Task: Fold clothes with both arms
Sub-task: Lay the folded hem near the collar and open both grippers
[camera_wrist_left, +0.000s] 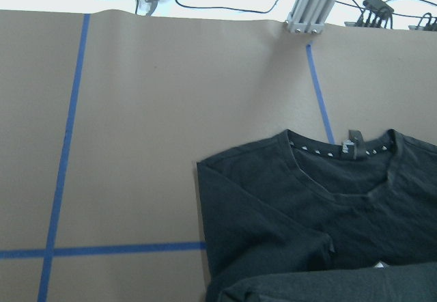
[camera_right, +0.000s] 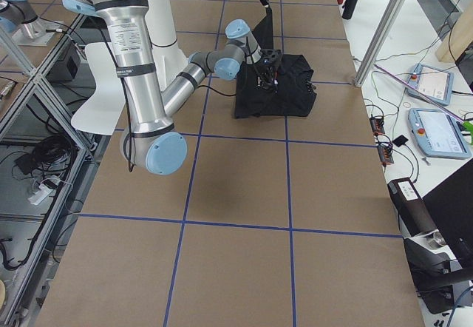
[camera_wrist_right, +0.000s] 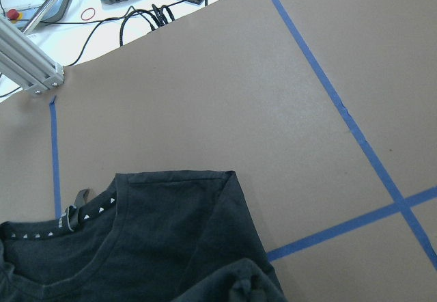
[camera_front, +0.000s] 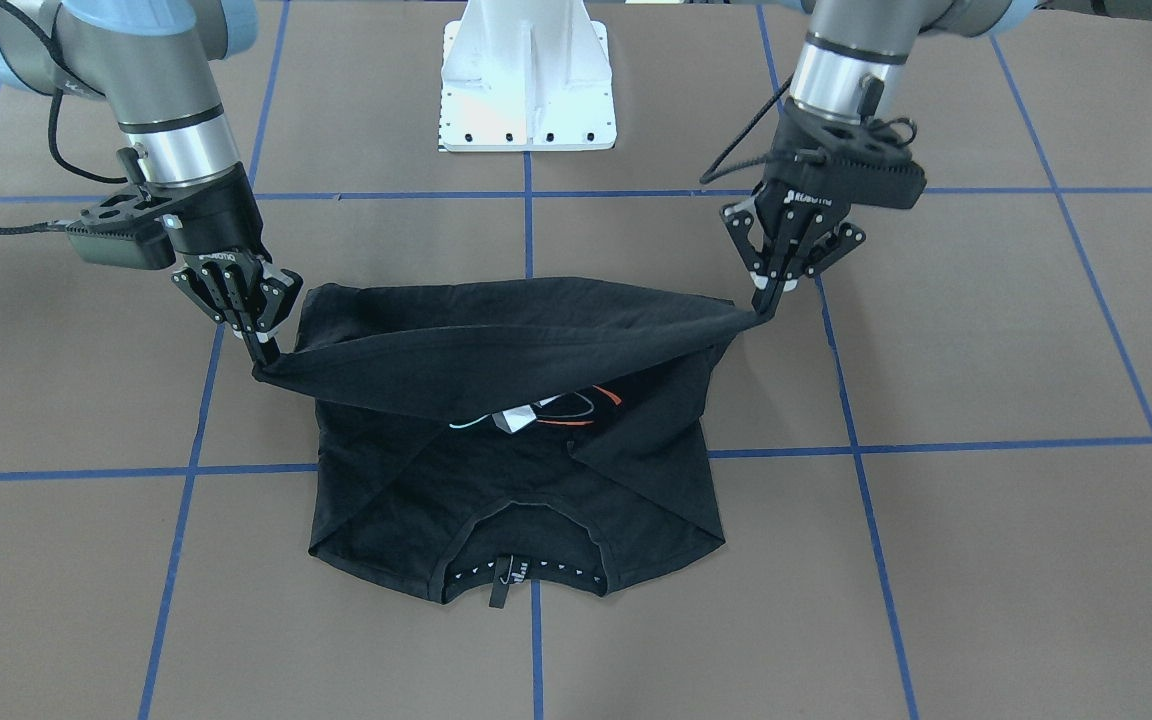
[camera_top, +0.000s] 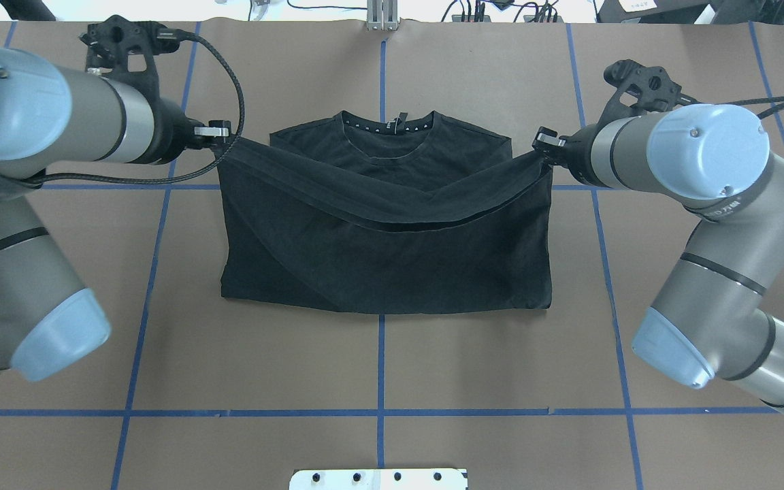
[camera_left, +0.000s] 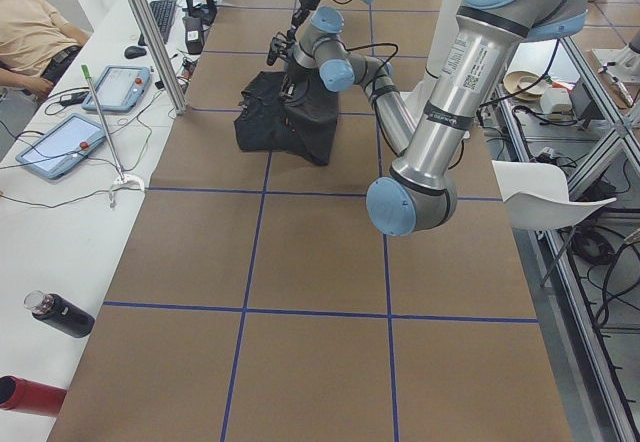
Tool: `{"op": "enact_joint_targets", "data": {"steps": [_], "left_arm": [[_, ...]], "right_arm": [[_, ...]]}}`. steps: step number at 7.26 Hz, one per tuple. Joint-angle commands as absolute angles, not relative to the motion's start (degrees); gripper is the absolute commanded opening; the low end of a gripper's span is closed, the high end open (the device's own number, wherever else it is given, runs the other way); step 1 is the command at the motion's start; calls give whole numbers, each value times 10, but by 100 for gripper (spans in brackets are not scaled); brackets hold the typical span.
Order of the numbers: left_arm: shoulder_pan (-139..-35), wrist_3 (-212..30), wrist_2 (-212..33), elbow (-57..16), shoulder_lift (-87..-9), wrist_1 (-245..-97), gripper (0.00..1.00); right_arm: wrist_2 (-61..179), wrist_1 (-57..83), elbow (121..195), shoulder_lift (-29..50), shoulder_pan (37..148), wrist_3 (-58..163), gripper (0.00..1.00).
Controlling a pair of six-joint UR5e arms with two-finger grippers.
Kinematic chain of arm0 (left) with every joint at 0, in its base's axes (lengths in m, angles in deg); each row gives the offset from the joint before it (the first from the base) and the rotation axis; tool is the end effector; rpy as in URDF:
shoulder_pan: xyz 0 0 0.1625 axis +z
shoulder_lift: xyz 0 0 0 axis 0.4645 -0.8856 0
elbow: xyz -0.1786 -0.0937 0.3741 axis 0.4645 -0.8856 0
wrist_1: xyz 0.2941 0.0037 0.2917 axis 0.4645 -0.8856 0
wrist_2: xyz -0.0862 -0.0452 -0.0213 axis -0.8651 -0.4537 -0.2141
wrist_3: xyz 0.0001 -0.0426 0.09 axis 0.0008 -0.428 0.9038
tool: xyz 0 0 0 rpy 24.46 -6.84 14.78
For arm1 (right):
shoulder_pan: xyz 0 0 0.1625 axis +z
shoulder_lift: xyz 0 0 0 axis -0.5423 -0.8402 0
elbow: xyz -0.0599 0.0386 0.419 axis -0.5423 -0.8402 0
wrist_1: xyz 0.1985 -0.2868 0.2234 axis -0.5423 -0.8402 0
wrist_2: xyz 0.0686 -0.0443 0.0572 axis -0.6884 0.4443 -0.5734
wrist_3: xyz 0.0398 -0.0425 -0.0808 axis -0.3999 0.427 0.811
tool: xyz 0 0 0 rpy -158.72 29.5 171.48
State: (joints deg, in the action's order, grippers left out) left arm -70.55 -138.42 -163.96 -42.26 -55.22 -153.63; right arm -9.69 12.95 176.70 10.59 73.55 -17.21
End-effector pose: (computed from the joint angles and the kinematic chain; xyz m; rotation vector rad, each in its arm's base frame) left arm 0.3443 -0.4868 0.2098 0.5115 0.8947 -0.1846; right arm -0.3521 -0.4754 0.2737 0.3492 -0.9147 0.5764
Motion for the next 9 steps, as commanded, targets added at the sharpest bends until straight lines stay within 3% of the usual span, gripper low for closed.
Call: {"op": "enact_joint_targets", "data": {"steps": [1, 6, 9], "left_arm": [[-710, -1364, -1621, -280, -583, -1639, 0], [-706, -1359, -1563, -71, -642, -1730, 0], [-708, -1329, -1564, -70, -639, -1749, 0]], "right_arm": [[-78, 129, 1702, 146, 742, -172, 0], [-67, 137, 1586, 177, 743, -145, 0], [-68, 139, 1578, 177, 755, -130, 0]]}}
